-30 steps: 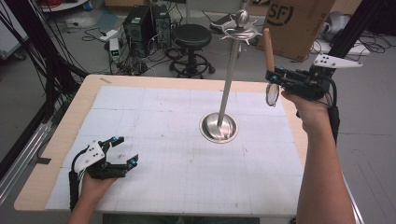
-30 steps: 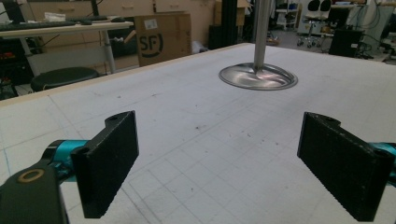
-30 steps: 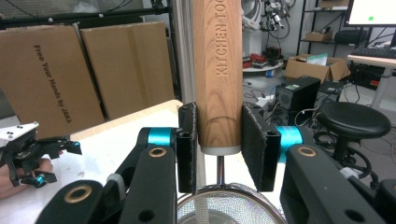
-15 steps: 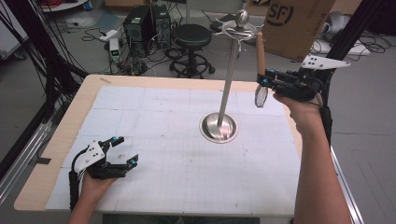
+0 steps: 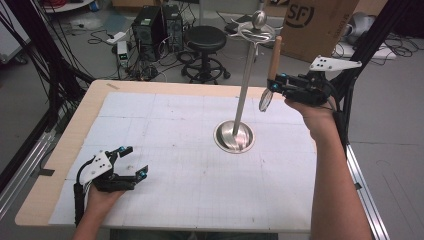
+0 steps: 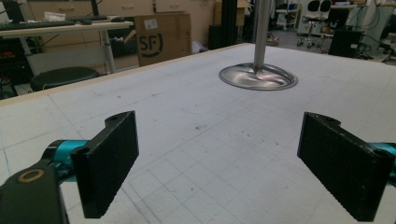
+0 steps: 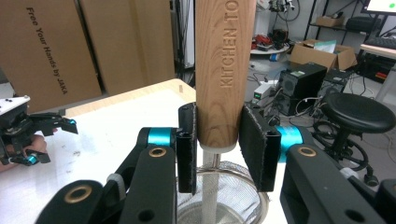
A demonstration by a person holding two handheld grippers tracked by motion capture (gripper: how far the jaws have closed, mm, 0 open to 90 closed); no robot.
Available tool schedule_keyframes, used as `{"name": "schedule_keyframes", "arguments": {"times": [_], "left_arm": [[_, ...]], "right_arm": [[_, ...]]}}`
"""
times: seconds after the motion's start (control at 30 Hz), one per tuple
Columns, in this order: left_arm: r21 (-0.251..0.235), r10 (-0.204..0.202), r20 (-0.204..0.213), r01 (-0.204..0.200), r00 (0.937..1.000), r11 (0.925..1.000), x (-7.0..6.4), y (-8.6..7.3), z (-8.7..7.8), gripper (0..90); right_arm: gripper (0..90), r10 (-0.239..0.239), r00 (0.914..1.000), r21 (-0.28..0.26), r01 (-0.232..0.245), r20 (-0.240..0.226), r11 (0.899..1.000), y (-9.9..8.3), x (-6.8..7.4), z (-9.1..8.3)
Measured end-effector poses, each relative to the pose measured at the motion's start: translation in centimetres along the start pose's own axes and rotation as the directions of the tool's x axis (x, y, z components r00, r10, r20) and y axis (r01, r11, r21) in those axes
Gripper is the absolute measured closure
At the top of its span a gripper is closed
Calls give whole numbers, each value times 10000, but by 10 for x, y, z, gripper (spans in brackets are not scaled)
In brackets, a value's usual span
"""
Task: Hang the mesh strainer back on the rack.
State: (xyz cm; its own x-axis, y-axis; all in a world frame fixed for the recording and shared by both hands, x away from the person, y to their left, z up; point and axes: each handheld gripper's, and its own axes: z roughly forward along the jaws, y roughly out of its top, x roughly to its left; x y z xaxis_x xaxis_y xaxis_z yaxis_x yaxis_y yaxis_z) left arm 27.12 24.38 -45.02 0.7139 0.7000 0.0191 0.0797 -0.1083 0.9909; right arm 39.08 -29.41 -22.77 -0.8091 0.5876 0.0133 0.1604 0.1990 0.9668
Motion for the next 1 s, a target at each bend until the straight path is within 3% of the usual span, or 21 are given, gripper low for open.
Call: {"name": "schedule_keyframes", "arguments": {"times": [0.47,0.7,1.0], "left_arm": [[1,4,-3,-4,10000,10000,0,0,0,130],[-3,16,2,-16,10000,10000,0,0,0,130],[18,44,-12,-44,10000,10000,0,0,0,130]], "right_arm": [[668,140,9999,-1,-140,-70,9999,-1,-1,5],[509,287,9990,203,-294,328,9994,-4,0,3],[454,90,9985,181,-100,544,9998,-10,7,-11]]}}
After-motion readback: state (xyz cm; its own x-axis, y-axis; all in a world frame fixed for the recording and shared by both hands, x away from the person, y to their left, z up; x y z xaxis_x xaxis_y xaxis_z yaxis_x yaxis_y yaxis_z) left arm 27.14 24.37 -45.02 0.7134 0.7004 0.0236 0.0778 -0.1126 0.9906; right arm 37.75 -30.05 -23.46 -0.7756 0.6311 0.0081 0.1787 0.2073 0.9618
